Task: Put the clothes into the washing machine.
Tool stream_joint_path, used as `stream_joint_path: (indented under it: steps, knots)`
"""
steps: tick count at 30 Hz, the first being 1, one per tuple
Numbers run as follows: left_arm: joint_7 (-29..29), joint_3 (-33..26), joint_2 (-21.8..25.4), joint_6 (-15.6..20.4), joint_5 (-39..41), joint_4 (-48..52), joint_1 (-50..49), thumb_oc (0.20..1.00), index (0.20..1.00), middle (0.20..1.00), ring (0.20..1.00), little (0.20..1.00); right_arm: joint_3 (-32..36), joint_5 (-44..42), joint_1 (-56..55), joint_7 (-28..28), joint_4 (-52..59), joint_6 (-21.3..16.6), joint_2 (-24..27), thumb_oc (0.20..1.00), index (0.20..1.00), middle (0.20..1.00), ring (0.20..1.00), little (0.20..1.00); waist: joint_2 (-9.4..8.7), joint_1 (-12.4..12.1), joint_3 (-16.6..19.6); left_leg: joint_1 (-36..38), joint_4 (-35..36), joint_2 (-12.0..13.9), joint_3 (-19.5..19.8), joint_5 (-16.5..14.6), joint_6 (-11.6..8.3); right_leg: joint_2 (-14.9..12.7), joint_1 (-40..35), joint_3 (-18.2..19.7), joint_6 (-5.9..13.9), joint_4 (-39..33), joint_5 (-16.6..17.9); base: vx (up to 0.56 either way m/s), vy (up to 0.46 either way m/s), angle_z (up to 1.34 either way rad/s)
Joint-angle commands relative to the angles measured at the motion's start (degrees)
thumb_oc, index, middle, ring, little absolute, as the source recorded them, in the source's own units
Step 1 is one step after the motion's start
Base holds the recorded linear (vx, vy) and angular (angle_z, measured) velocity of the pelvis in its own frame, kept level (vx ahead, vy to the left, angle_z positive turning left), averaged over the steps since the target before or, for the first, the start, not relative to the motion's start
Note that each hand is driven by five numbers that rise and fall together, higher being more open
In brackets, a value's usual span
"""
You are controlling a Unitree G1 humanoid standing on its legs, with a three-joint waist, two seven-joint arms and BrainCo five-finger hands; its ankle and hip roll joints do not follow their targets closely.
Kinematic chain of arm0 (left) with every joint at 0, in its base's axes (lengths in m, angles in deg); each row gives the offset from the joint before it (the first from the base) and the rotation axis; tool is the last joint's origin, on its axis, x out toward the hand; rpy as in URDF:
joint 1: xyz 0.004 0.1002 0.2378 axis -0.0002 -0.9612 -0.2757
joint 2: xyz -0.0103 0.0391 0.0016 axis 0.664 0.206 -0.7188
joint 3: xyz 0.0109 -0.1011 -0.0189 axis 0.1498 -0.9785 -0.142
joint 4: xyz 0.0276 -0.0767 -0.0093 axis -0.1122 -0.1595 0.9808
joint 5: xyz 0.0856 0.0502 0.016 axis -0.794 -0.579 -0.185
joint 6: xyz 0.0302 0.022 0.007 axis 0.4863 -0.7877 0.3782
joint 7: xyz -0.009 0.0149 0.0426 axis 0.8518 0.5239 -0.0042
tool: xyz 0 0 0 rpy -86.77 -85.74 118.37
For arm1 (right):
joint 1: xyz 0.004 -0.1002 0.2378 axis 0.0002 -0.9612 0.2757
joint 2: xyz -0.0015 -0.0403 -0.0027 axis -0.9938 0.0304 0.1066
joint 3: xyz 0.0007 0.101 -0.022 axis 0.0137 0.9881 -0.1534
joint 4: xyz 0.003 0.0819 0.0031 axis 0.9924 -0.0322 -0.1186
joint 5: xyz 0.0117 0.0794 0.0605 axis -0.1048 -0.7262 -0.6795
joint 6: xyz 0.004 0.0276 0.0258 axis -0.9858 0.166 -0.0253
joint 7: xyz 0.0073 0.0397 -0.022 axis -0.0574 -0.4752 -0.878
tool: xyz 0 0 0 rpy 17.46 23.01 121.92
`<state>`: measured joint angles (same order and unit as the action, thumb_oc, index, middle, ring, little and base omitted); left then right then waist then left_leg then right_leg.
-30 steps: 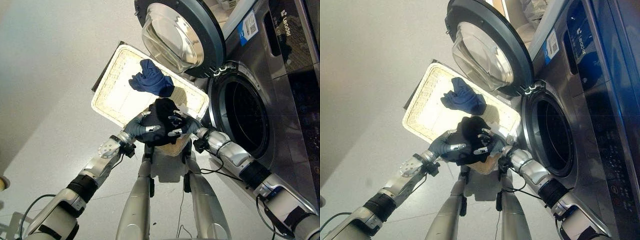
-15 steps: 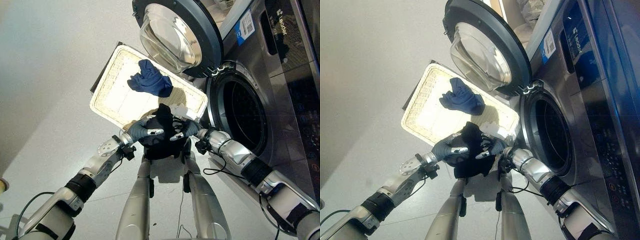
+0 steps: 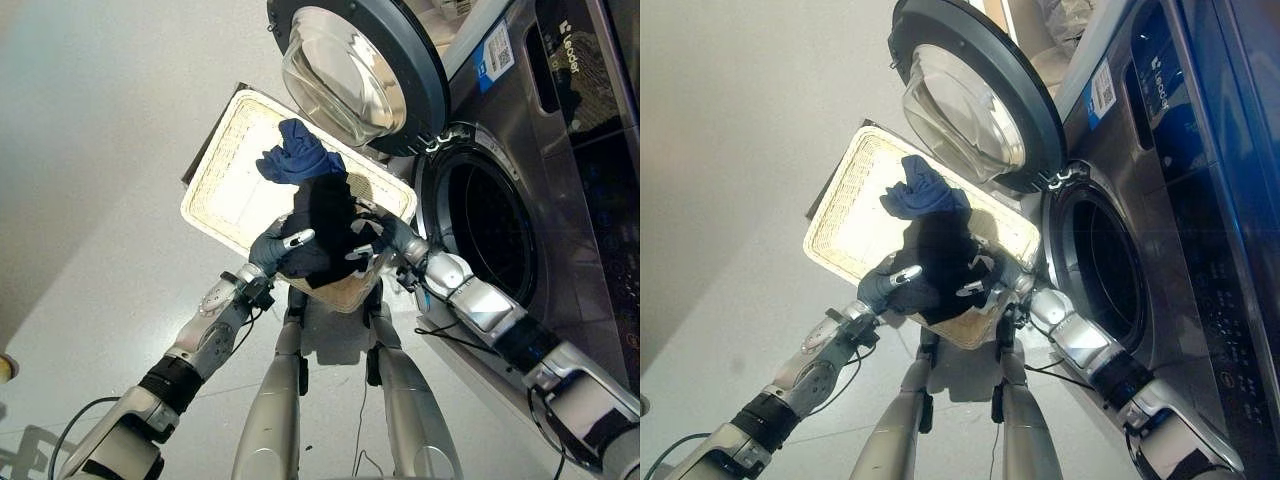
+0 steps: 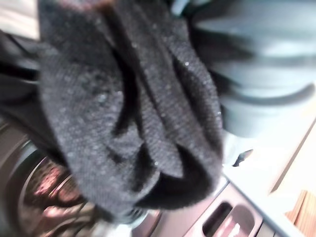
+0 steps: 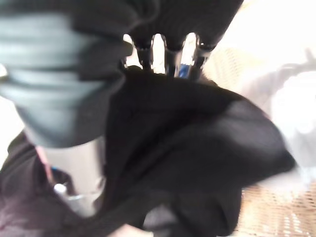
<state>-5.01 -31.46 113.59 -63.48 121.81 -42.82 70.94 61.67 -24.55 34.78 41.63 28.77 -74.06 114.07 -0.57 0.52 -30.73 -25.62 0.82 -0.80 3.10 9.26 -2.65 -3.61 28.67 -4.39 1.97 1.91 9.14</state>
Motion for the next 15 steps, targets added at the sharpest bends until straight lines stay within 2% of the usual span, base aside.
stream_joint_path:
  steps: [1,5,8,12,15]
  knots:
    - [-4.55,-4.48,-1.83,5.27,-2.73,7.04,-2.37,0.2,0.2,0.2,0.2,0.2,3.77,-4.03,-3.74,3.33,6.93,-6.89,1.24,1.0,1.0,1.0,1.0,1.0,-0.33,1.61,0.94,-0.24,-2.74,-4.4,-3.9,-4.33,1.66,2.54,0.39,-0.11,2.42,1.49,-2.43,0.01,-0.032,-0.03]
    - [-6.43,-5.75,-2.31,5.9,-3.67,6.74,-3.52,0.2,0.2,0.2,0.2,0.2,6.62,-2.87,-6.25,5.39,8.54,-8.61,0.48,1.0,1.0,1.0,1.0,1.0,-0.64,1.97,0.94,0.19,-2.46,-4.21,-4.1,-4.52,1.75,2.68,0.13,0.19,2.55,1.34,-2.43,0.01,-0.018,-0.06]
    - [-7.5,-6.54,-2.47,5.56,-4.19,6.7,-3.65,0.2,0.2,0.2,0.2,0.2,9.07,-0.45,-7.3,9.33,10.02,-10.41,0.22,1.0,1.0,1.0,1.0,1.0,-0.72,2.4,0.94,0.33,-2.48,-4.07,-4.38,-4.76,1.86,2.86,0.2,0.66,2.66,1.49,-2.49,0.01,-0.005,-0.08]
    - [-7.47,-6.95,-2.59,5.13,-4.06,6.7,-3.73,0.2,0.2,0.2,0.2,0.2,11.2,6.34,-7.6,14.03,11.95,-11.94,0.27,1.0,1.0,1.0,1.0,1.0,-0.2,2.87,0.94,0.45,-2.47,-4.07,-4.43,-4.98,2.02,2.95,0.29,1.23,2.75,1.67,-2.61,0.0,0.002,-0.01]
    - [-6.78,-6.7,-2.78,4.43,-3.95,6.54,-3.4,0.2,0.2,0.2,0.2,0.2,11.06,12.15,-6.73,15.77,12.44,-11.23,0.67,1.0,1.0,1.0,1.0,1.0,0.24,3.0,0.94,0.45,-2.56,-4.15,-4.5,-5.09,2.08,2.91,0.35,1.43,2.8,1.72,-2.67,0.01,0.018,-0.02]
